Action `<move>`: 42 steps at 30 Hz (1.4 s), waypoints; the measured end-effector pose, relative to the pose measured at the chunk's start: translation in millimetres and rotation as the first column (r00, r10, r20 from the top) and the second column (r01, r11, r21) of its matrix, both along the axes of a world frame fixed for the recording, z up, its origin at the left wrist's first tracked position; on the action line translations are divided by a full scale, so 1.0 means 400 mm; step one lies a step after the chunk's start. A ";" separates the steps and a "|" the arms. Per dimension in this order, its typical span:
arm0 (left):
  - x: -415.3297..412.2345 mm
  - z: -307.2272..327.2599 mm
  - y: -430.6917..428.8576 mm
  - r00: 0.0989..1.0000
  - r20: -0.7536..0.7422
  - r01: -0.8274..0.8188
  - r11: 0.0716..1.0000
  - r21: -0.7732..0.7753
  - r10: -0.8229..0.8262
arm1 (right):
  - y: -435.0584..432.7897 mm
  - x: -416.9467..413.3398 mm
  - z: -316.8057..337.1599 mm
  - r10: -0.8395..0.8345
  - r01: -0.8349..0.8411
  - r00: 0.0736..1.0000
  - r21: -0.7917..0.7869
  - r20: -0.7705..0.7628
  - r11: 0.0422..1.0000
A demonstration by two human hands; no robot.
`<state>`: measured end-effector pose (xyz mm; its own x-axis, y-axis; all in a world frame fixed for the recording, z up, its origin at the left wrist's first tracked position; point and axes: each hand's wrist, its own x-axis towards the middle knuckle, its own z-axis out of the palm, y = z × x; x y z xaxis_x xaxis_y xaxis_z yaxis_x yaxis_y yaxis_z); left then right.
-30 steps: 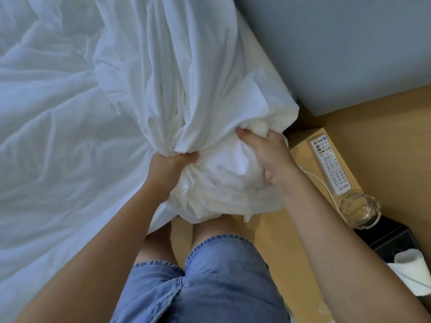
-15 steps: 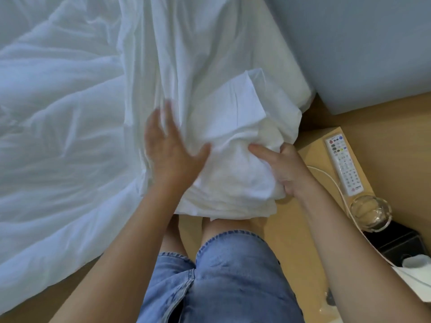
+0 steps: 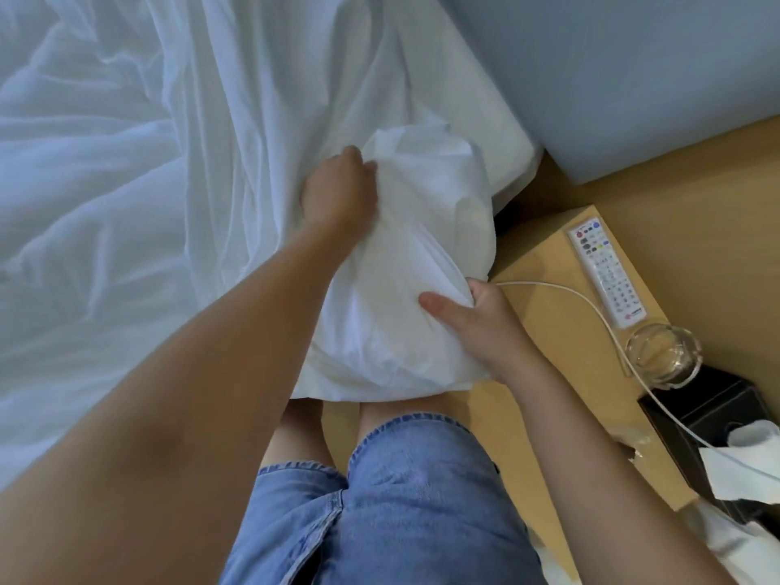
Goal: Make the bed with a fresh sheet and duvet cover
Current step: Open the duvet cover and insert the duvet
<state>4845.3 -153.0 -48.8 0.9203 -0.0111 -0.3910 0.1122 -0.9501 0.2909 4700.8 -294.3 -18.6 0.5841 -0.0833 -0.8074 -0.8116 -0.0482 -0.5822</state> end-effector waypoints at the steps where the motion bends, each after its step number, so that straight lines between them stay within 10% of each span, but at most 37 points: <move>1: -0.003 -0.003 0.002 0.999 0.002 -0.037 0.999 -0.019 0.037 | -0.010 0.006 -0.004 0.058 -0.057 0.998 0.005 -0.027 0.998; 11: 0.055 -0.019 -0.021 0.989 -0.139 0.052 0.999 -0.003 -0.052 | -0.001 0.194 -0.028 0.491 -0.508 0.861 -0.238 -0.132 0.828; 17: -0.182 0.014 0.046 0.978 -0.131 0.138 0.977 -0.159 -0.160 | -0.041 0.134 -0.119 -0.054 0.064 0.998 -0.294 0.040 0.954; 22: -0.371 -0.028 0.118 0.949 -0.200 0.205 0.958 -0.199 -0.244 | -0.084 0.086 -0.136 0.085 -0.060 0.995 -0.391 0.048 0.918; 25: -0.410 -0.007 0.152 0.988 -0.092 0.089 0.943 -0.321 -0.125 | -0.066 -0.020 -0.096 -0.105 0.188 0.976 -0.500 0.189 0.845; 29: -0.499 0.018 0.215 0.998 -0.008 -0.062 0.915 -0.398 0.064 | 0.047 -0.204 -0.061 -0.431 0.469 0.880 -0.222 0.199 0.855; 34: -0.560 -0.019 0.276 0.568 -0.441 -0.823 0.487 -0.292 0.695 | 0.156 -0.172 -0.105 -0.372 0.384 0.912 -0.041 0.173 0.923; 39: -0.532 -0.088 0.239 0.399 -0.659 -0.896 0.121 -0.426 0.637 | 0.240 -0.106 -0.137 -0.445 0.476 0.854 -0.062 0.268 0.877; 42: -0.514 -0.111 0.220 0.382 -0.616 -0.880 0.067 -0.470 0.689 | 0.260 -0.079 -0.130 -0.345 0.489 0.840 -0.307 0.419 0.817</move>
